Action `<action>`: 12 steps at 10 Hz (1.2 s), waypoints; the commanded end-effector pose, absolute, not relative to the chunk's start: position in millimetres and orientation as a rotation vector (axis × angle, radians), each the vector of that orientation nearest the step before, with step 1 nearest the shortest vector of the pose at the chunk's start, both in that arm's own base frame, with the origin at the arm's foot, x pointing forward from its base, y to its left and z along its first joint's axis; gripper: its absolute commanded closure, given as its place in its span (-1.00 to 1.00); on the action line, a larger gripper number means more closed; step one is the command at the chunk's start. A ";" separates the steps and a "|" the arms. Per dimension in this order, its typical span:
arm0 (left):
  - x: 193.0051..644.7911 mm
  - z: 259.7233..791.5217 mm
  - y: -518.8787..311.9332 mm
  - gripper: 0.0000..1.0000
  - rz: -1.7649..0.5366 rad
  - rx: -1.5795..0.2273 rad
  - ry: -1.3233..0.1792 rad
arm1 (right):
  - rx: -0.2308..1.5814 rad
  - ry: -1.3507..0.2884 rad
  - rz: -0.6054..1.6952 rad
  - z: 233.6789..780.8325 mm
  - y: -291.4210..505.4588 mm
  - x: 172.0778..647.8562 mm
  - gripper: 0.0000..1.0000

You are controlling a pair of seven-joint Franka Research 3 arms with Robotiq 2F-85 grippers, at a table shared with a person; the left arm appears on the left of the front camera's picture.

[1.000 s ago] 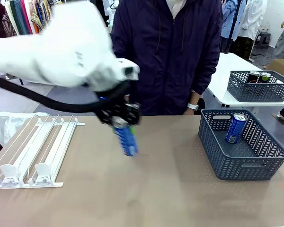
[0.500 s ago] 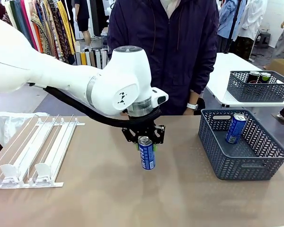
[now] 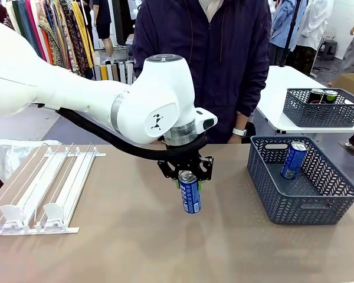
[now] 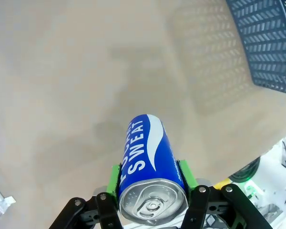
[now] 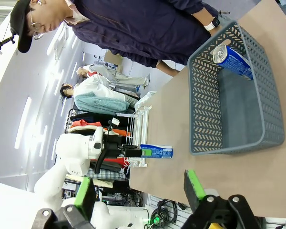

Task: Retrieve and store the cans from the dispenser.
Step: Pick up one can from the Automatic Can Dispenser and place it in the middle of the table.

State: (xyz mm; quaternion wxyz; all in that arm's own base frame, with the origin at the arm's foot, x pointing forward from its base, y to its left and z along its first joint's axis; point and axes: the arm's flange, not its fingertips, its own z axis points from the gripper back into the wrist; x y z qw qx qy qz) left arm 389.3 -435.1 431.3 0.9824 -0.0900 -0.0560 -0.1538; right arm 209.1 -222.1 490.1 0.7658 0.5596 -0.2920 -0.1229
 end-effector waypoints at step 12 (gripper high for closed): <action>431.0 392.0 -452.3 -1.00 -0.270 -0.033 -0.041 | 1.230 -0.661 -0.245 492.6 -223.6 210.6 -1.00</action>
